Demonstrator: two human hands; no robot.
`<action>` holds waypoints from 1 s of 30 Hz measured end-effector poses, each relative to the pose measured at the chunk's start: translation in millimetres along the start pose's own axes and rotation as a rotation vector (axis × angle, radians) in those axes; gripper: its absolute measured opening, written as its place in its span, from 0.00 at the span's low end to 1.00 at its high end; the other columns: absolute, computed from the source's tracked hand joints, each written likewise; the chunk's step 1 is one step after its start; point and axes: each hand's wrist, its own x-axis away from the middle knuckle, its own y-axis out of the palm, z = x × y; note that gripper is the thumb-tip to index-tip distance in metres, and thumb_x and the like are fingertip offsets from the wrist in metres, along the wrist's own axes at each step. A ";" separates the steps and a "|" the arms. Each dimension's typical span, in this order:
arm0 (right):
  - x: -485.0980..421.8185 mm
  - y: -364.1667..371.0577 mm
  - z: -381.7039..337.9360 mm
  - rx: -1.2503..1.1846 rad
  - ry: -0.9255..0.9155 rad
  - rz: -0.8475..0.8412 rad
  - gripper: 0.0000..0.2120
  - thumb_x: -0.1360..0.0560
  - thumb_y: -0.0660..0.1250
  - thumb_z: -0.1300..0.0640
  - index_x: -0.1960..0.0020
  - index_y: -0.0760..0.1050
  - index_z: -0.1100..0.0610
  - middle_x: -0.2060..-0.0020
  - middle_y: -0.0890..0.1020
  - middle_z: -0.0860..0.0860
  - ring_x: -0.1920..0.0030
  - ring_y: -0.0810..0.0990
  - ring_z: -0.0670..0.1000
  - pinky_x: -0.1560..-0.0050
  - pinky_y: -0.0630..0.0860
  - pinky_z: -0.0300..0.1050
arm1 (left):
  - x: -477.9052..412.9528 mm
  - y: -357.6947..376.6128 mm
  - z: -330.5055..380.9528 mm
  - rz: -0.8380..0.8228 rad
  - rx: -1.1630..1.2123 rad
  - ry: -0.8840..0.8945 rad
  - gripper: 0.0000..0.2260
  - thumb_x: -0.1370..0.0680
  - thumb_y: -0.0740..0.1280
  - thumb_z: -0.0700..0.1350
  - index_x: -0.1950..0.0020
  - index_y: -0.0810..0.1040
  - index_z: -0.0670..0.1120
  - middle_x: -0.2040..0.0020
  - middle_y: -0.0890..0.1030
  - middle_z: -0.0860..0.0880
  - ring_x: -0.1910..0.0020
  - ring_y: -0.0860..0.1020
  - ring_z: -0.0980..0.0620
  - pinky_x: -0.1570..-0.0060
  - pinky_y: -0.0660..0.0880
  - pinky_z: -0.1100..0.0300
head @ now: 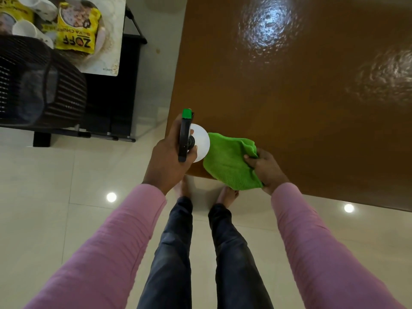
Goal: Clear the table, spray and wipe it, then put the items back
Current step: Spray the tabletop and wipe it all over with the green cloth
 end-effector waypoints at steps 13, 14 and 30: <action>-15.3 -17.7 -0.7 0.380 -0.186 0.390 0.08 0.22 0.57 0.61 0.45 0.72 0.55 0.51 0.78 0.53 0.49 0.76 0.55 0.48 0.70 0.50 | 2.6 4.4 0.6 0.020 0.008 -0.038 0.29 0.24 0.72 0.43 0.26 0.65 0.51 0.46 0.75 0.61 0.49 0.74 0.60 0.46 0.71 0.62; -15.4 -15.1 1.2 0.367 -0.194 0.382 0.08 0.22 0.57 0.61 0.45 0.71 0.55 0.52 0.78 0.52 0.49 0.76 0.55 0.49 0.70 0.49 | 2.8 4.6 -0.3 0.022 0.011 -0.040 0.29 0.24 0.72 0.43 0.26 0.66 0.51 0.46 0.74 0.62 0.49 0.73 0.61 0.46 0.72 0.63; 37.2 -9.0 -8.4 0.835 -0.296 0.719 0.35 0.24 0.64 0.49 0.24 0.50 0.54 0.28 0.64 0.59 0.29 0.63 0.62 0.31 0.63 0.61 | 26.2 -10.5 13.0 -0.061 -0.106 -0.170 0.41 0.27 0.66 0.29 0.21 0.53 0.52 0.23 0.62 0.47 0.24 0.62 0.43 0.29 0.67 0.42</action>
